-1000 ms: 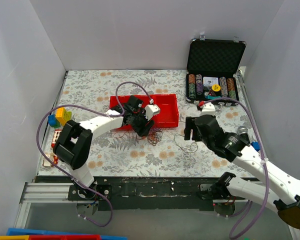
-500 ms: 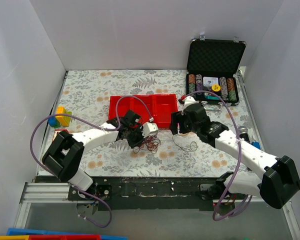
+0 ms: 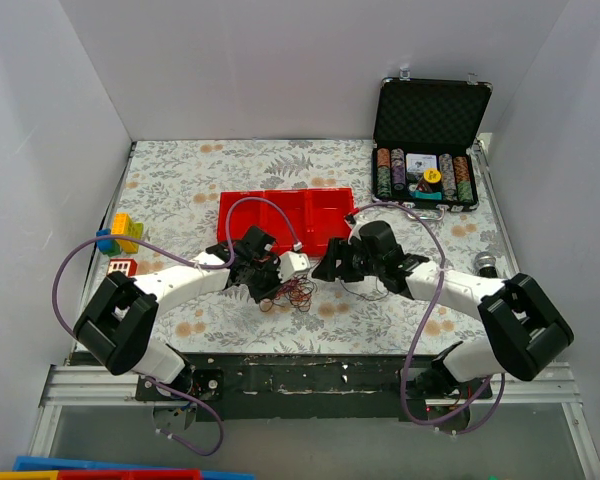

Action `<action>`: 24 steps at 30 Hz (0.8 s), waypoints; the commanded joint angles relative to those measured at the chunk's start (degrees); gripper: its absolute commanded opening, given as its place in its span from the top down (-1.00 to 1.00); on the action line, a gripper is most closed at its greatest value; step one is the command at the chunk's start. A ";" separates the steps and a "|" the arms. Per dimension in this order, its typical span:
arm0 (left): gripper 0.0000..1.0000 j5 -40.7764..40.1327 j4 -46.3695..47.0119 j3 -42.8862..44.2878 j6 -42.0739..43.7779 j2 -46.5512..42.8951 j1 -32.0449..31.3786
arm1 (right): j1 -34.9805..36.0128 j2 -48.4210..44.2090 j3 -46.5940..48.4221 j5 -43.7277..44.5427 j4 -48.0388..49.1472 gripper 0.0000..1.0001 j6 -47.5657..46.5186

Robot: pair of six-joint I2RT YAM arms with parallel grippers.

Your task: Untangle the cables

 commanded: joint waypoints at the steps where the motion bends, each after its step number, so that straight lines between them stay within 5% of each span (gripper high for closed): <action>1: 1.00 -0.51 1.14 0.63 -0.73 -1.81 -0.24 | -0.14 1.72 -1.74 -4.04 14.63 -0.50 8.95; 8: 0.99 -0.86 1.75 0.80 -1.00 -1.63 -0.24 | -0.23 5.68 -4.73 -2.98 24.92 -0.19 15.20; 15: 0.94 -1.39 1.84 0.81 -1.08 -1.46 -0.24 | -0.14 6.74 -4.99 -1.40 28.26 0.85 16.52; 24: 1.00 -1.65 1.84 1.07 -1.26 -1.72 -0.24 | -0.14 0.16 -7.28 5.27 24.06 0.97 14.59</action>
